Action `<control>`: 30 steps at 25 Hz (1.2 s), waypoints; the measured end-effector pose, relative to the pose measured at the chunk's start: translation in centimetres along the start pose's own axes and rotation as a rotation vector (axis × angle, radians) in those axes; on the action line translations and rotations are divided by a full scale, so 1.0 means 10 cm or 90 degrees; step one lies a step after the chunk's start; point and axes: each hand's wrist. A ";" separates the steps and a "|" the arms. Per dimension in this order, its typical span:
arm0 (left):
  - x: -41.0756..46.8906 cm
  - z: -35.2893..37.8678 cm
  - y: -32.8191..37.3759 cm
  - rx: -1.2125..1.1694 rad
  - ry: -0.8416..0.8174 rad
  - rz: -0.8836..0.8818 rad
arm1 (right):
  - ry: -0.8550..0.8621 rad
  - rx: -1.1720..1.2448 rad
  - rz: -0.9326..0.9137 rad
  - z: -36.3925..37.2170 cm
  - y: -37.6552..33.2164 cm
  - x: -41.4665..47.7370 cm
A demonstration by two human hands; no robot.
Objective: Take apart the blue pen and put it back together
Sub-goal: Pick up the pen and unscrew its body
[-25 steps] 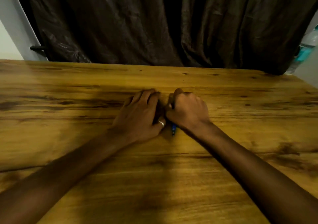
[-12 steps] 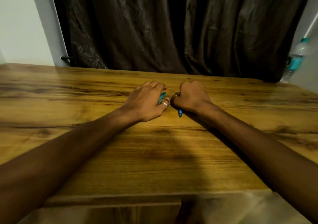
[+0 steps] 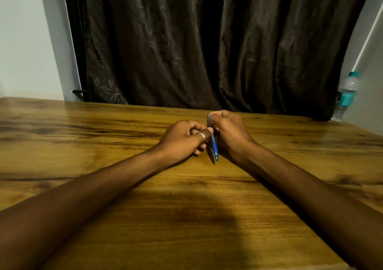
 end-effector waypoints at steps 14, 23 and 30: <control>-0.01 -0.12 0.02 -0.098 -0.094 -0.090 | -0.032 0.067 0.110 -0.01 0.01 0.02; -0.03 -0.15 0.07 -0.092 -0.132 -0.107 | -0.052 0.086 0.170 -0.06 0.02 0.05; -0.01 -0.15 0.06 -0.050 -0.136 -0.114 | -0.028 0.101 0.181 -0.11 0.02 0.09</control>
Point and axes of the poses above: each hand's wrist, its own x-axis towards the middle knuckle, its own z-axis out of the palm, y = z × x, and after that the axes turned 2 degrees about y, right-handed
